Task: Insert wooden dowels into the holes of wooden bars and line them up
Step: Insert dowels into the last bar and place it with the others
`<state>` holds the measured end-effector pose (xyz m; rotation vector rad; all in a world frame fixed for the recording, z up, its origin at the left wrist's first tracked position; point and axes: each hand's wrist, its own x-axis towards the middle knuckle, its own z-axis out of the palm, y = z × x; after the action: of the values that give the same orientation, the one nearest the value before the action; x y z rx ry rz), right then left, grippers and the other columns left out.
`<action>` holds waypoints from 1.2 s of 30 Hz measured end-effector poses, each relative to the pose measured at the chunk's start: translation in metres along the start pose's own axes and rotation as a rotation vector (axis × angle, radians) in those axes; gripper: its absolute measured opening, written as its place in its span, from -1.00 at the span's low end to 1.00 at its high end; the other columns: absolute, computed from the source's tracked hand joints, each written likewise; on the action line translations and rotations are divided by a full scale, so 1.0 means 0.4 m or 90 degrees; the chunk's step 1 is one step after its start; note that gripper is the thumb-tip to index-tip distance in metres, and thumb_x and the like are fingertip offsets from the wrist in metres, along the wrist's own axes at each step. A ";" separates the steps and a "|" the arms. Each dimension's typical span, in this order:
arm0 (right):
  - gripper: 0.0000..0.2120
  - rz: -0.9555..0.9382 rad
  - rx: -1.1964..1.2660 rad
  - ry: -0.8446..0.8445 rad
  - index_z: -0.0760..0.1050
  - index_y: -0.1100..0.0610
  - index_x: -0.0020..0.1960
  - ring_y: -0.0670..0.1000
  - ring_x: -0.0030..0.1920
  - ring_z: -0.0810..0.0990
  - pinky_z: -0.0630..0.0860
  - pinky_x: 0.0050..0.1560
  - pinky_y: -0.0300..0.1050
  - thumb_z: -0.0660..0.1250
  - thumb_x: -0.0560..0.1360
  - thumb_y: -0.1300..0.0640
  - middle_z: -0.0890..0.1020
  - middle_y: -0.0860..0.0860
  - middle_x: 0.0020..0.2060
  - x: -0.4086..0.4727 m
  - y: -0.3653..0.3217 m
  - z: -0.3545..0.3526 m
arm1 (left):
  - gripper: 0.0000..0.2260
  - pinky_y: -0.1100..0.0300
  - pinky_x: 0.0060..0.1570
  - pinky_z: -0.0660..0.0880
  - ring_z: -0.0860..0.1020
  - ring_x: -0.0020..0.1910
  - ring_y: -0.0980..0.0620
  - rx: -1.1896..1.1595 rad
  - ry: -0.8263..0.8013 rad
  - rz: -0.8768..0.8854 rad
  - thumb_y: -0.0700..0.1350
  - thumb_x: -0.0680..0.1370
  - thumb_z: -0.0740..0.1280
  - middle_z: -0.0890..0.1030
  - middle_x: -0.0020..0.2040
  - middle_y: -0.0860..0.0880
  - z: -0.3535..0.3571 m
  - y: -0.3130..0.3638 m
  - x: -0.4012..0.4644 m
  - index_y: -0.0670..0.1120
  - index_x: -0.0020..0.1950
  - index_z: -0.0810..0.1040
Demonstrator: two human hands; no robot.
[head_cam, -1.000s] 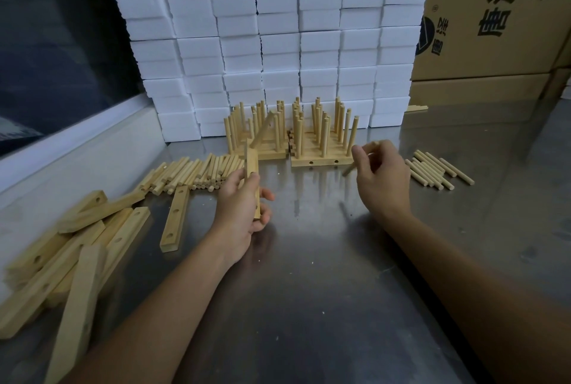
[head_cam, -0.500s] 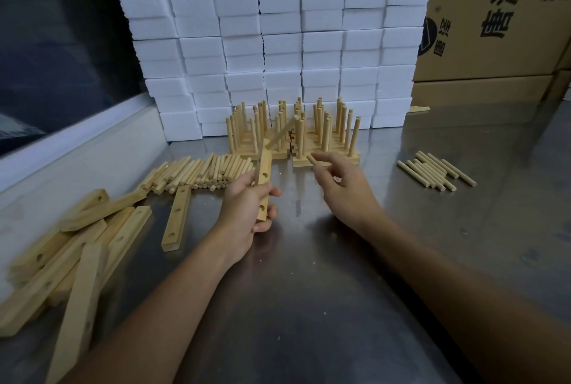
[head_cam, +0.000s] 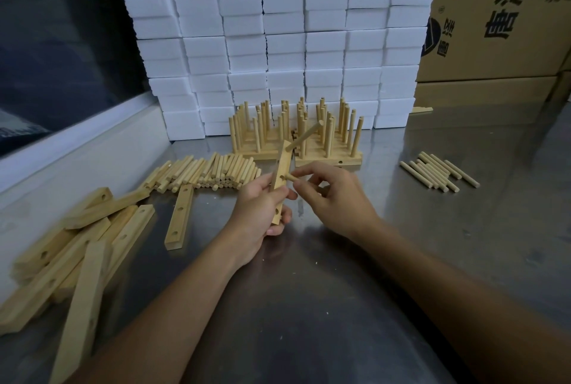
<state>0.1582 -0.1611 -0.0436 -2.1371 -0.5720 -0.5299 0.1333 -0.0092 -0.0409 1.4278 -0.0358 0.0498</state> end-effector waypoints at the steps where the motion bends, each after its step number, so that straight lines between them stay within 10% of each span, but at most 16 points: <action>1: -0.84 -0.002 -0.003 0.001 0.62 -0.06 0.13 -0.11 -0.14 0.60 0.61 -0.04 0.08 0.35 0.57 0.03 0.63 -0.10 -0.22 0.000 -0.002 -0.001 | -0.81 0.33 -0.65 0.15 0.42 -0.49 0.04 0.003 0.000 0.002 -0.31 0.64 0.19 0.55 -0.17 -0.09 0.001 0.000 0.000 -0.12 0.15 0.54; 22: -0.83 -0.171 -0.295 -0.002 0.66 0.02 0.09 0.03 -0.14 0.64 0.57 -0.23 -0.03 0.33 0.58 0.07 0.68 -0.07 -0.11 0.002 -0.038 -0.026 | -0.82 0.26 -0.60 0.21 0.35 -0.53 0.04 0.185 0.047 0.074 -0.26 0.61 0.24 0.42 -0.35 -0.16 0.014 -0.018 -0.003 -0.04 0.09 0.59; 36: -0.87 -0.149 -0.316 -0.022 0.62 0.07 -0.01 0.10 -0.24 0.61 0.56 -0.23 0.01 0.30 0.56 0.09 0.66 -0.02 -0.25 0.001 -0.041 -0.021 | -0.73 0.36 -0.44 0.31 0.43 -0.48 0.20 0.269 0.033 0.129 -0.25 0.63 0.20 0.48 -0.44 0.19 0.017 -0.023 -0.011 0.05 0.12 0.61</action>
<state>0.1479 -0.1590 -0.0284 -2.5631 -0.7780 -0.8345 0.1293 -0.0172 -0.0491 1.8398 -0.1338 0.2745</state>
